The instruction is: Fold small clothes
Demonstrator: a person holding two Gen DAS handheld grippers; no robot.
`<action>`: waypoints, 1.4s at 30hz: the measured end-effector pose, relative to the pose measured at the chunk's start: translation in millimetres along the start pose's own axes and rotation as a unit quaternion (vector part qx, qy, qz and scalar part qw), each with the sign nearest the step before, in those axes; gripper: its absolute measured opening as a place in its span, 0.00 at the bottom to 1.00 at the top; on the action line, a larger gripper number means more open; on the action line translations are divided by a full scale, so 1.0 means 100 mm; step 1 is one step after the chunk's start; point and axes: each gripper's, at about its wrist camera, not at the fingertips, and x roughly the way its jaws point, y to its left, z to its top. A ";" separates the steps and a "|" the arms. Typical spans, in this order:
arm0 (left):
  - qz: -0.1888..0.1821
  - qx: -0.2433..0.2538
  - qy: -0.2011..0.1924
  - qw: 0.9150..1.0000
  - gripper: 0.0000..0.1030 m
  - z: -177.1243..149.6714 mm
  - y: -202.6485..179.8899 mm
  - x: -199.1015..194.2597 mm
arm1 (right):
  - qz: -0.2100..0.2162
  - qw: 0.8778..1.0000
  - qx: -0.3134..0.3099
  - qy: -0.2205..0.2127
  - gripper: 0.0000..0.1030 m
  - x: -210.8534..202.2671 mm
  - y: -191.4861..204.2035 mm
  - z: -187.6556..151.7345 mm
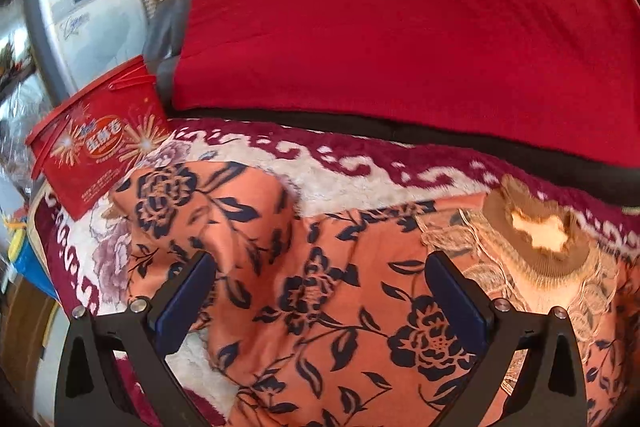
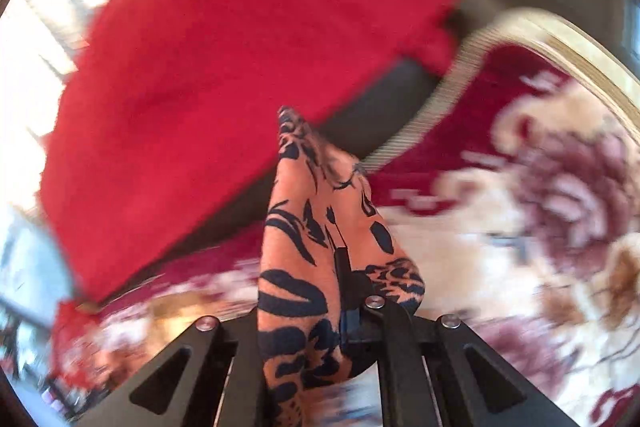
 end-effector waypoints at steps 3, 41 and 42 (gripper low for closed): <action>0.004 -0.032 -0.004 0.999 1.00 0.06 0.27 -0.03 | 0.066 0.997 -0.036 0.010 0.07 -0.05 0.63 -0.16; -0.150 -0.101 0.094 0.979 1.00 -0.09 0.92 0.05 | 0.219 0.880 -0.349 0.237 0.18 0.72 2.09 -2.34; -0.150 -0.098 0.094 0.979 1.00 -0.10 0.90 0.01 | 0.222 0.881 -0.345 0.237 0.18 0.69 2.07 -2.35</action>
